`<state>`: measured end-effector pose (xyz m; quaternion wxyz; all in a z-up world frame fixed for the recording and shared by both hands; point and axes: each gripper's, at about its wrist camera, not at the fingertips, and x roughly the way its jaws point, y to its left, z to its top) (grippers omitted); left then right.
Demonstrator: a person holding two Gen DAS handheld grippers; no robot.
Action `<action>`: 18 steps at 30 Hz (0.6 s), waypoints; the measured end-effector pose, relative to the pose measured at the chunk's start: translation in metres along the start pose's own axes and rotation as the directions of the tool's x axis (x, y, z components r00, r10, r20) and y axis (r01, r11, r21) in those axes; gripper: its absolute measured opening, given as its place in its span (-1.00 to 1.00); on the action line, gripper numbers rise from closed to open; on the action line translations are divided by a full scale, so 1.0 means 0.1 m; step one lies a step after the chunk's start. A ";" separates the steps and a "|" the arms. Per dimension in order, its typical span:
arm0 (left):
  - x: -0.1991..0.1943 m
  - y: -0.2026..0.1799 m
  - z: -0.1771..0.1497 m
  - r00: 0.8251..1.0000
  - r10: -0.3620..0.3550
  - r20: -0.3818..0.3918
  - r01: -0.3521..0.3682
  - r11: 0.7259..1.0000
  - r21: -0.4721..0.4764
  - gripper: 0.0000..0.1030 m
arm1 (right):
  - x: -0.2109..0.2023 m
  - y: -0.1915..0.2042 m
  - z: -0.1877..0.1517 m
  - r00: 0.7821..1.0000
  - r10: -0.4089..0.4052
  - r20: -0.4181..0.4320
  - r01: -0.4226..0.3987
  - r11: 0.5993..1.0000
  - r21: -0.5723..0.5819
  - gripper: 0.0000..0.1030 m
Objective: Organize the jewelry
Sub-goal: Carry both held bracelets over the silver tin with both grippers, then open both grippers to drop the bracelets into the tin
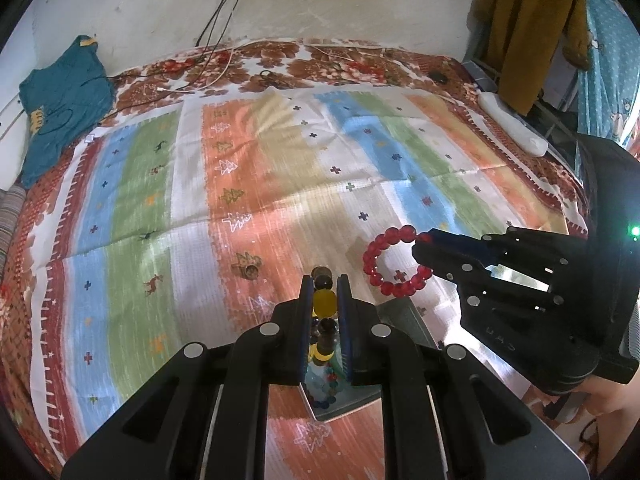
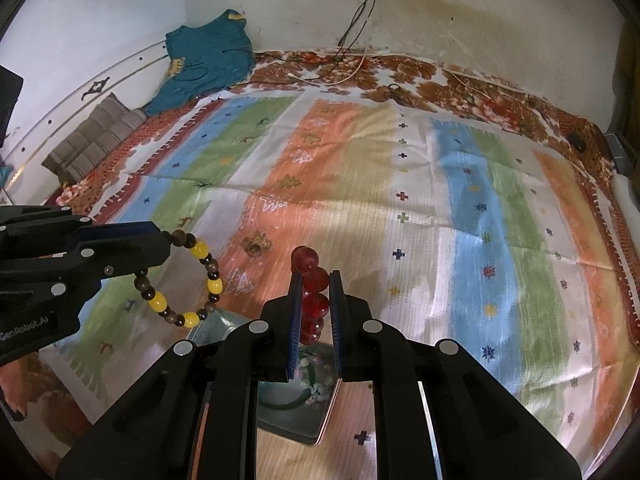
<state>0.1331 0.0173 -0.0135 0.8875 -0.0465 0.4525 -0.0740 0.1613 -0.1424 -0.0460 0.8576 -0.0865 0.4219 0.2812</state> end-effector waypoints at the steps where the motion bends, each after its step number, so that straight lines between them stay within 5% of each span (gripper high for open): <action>1: 0.00 0.00 0.00 1.000 0.000 0.000 0.000 1.000 0.001 -0.78 | -0.02 0.00 -0.02 1.000 0.002 0.000 -0.002 1.000 -0.001 -0.73; 18: -0.21 -0.15 -0.23 1.000 -0.015 0.027 0.014 0.999 0.038 -0.78 | -0.24 0.09 -0.25 1.000 0.028 0.004 -0.028 0.999 -0.020 -0.73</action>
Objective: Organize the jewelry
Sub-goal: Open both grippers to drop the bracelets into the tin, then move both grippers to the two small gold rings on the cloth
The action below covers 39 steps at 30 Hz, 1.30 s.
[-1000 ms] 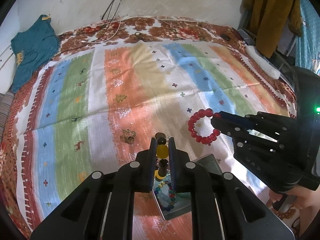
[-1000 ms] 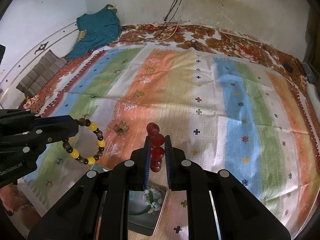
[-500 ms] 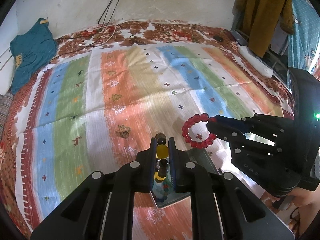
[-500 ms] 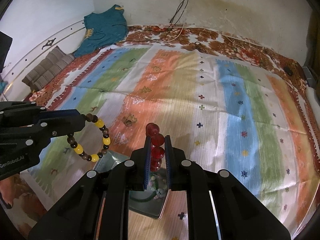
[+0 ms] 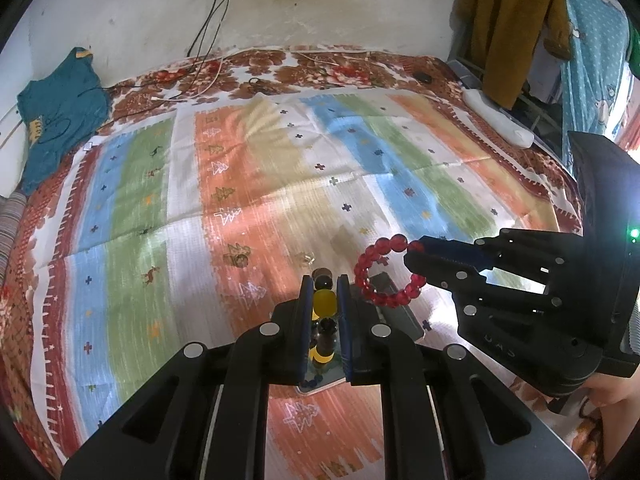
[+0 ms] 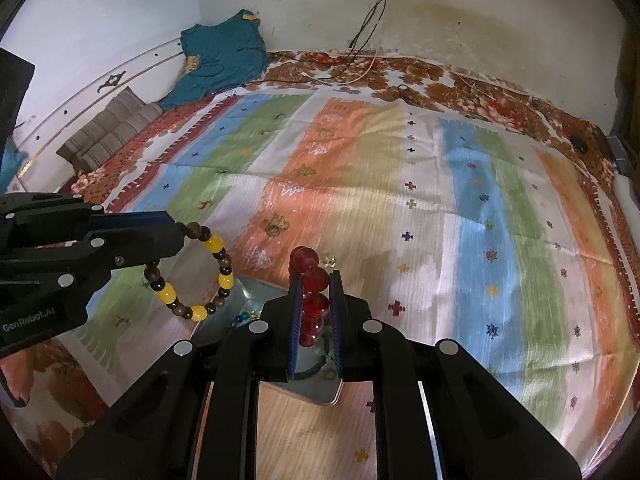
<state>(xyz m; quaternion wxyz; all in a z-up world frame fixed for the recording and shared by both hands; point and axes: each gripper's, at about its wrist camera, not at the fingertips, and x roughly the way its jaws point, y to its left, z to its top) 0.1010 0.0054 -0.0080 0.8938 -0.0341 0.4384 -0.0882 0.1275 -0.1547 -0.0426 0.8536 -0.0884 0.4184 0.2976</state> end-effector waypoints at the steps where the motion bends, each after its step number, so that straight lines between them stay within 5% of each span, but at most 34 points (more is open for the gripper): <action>1: 0.00 0.00 0.00 1.000 0.000 0.000 0.000 1.000 0.000 -0.78 | -0.01 0.01 -0.02 1.000 0.000 -0.002 0.000 1.000 -0.001 -0.73; 11: -0.05 -0.04 -0.11 1.000 -0.001 -0.014 0.001 1.000 -0.016 -0.77 | -0.04 0.00 -0.12 1.000 -0.011 -0.014 0.011 1.000 0.016 -0.64; 13: -0.05 -0.02 -0.12 1.000 0.013 -0.016 -0.014 1.000 -0.021 -0.68 | -0.05 -0.04 -0.11 0.999 -0.031 -0.010 0.031 0.999 0.029 -0.26; 14: -0.04 -0.01 -0.11 1.000 0.019 -0.017 -0.019 0.999 -0.025 -0.64 | -0.04 -0.05 -0.11 0.999 -0.036 -0.010 0.036 0.999 0.031 -0.22; 25: -0.03 0.22 -0.05 0.997 0.073 -0.009 -0.074 0.993 -0.098 -0.08 | 0.06 -0.12 -0.10 0.997 -0.055 -0.047 0.056 0.998 0.038 -0.22; 39: 0.19 0.47 0.07 0.991 0.128 -0.049 -0.135 0.977 -0.167 0.20 | 0.25 -0.13 0.05 0.996 -0.052 -0.073 0.056 0.997 0.047 0.11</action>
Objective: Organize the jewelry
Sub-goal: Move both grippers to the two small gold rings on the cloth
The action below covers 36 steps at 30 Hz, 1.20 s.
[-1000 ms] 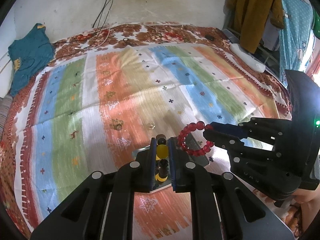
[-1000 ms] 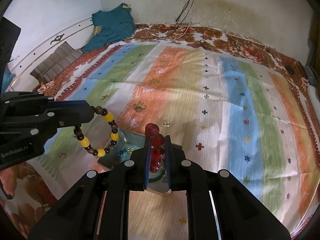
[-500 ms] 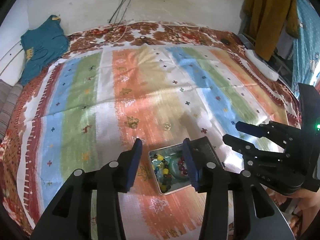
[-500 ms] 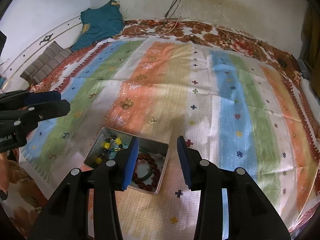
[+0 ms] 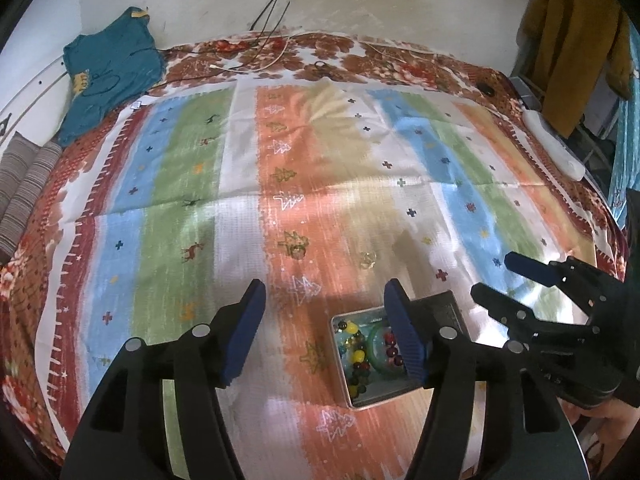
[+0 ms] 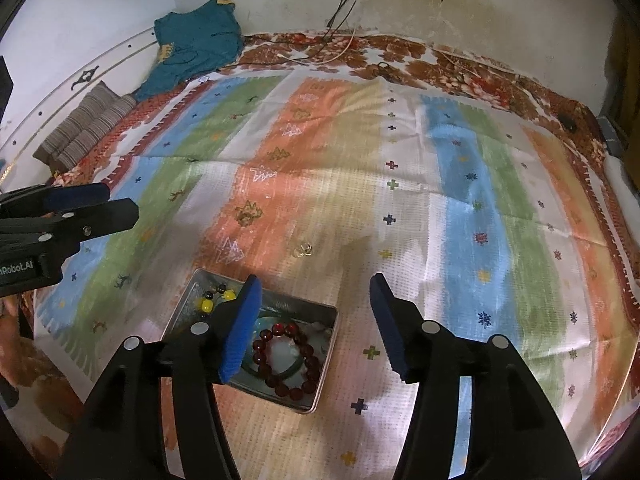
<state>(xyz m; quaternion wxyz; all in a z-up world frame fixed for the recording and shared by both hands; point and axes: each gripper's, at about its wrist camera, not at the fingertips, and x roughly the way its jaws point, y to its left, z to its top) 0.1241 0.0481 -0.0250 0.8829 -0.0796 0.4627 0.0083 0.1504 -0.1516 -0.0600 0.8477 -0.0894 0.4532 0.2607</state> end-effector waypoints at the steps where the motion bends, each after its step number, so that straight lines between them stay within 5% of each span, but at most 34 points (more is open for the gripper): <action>1: 0.02 0.01 0.01 1.000 0.005 -0.001 -0.005 1.000 -0.006 0.20 | 0.02 0.00 0.01 1.000 0.007 -0.005 -0.007 1.000 0.004 0.14; 36: 0.83 0.19 0.40 0.986 0.098 -0.132 -0.099 0.995 0.000 0.20 | 0.66 0.00 0.30 0.991 0.021 -0.133 -0.020 1.000 0.009 0.18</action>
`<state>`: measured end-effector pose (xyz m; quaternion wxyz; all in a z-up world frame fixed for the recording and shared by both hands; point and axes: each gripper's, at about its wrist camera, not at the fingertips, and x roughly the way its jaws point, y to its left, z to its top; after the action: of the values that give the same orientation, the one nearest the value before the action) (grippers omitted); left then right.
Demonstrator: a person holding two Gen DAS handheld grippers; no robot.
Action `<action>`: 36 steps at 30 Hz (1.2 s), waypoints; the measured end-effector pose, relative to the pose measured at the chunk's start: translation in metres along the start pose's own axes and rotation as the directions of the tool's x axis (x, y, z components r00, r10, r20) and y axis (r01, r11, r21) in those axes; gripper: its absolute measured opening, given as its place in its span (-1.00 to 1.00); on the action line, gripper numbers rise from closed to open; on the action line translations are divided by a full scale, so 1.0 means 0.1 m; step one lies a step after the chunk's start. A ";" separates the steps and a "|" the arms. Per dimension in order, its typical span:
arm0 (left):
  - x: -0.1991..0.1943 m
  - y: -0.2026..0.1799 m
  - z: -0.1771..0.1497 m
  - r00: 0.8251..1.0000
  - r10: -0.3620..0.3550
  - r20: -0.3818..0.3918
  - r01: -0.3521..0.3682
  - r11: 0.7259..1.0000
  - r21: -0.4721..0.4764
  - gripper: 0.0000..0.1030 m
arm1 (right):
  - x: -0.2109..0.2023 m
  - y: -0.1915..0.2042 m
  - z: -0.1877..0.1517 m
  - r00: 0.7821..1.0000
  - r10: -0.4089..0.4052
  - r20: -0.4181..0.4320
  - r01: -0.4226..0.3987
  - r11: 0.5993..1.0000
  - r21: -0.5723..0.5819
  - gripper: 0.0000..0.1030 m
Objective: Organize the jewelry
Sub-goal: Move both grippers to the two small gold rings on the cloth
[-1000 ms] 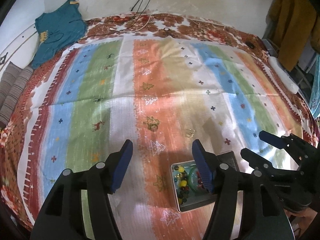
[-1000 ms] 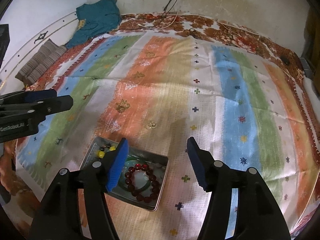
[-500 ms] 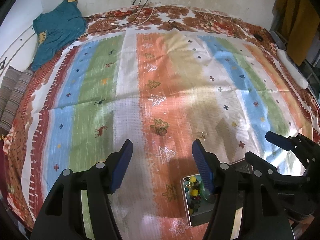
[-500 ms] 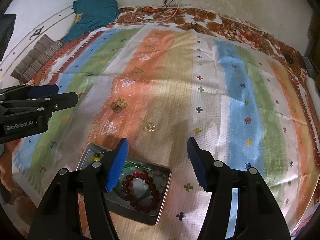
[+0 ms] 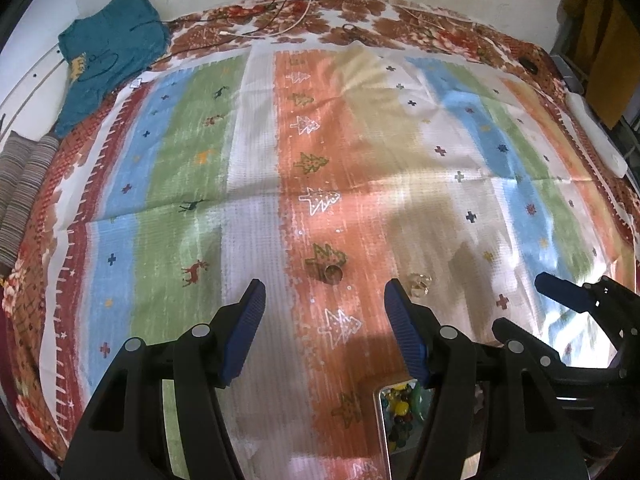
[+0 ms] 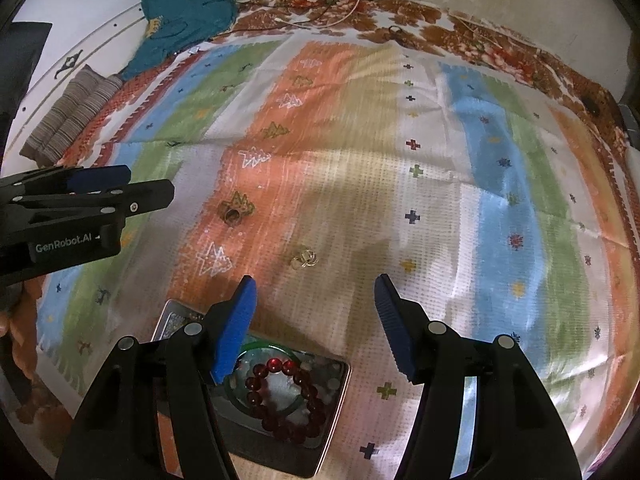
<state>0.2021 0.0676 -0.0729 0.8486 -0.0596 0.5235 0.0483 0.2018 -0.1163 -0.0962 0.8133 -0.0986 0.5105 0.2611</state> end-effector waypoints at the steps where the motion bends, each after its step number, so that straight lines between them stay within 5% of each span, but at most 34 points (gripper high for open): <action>1: 0.03 0.00 0.01 1.000 0.005 -0.004 -0.005 1.000 0.004 0.20 | 0.03 -0.01 0.01 1.000 0.005 -0.007 -0.005 1.000 0.003 0.18; 36: 0.92 0.04 0.17 0.983 -0.016 -0.181 0.021 0.999 0.027 0.17 | 0.84 0.00 0.22 0.980 0.077 -0.181 -0.080 0.997 -0.007 0.18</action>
<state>0.2576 0.0764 -0.1480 0.7986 -0.0564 0.5985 0.0271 0.2477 -0.0791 -0.1604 0.7519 -0.1073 0.5839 0.2866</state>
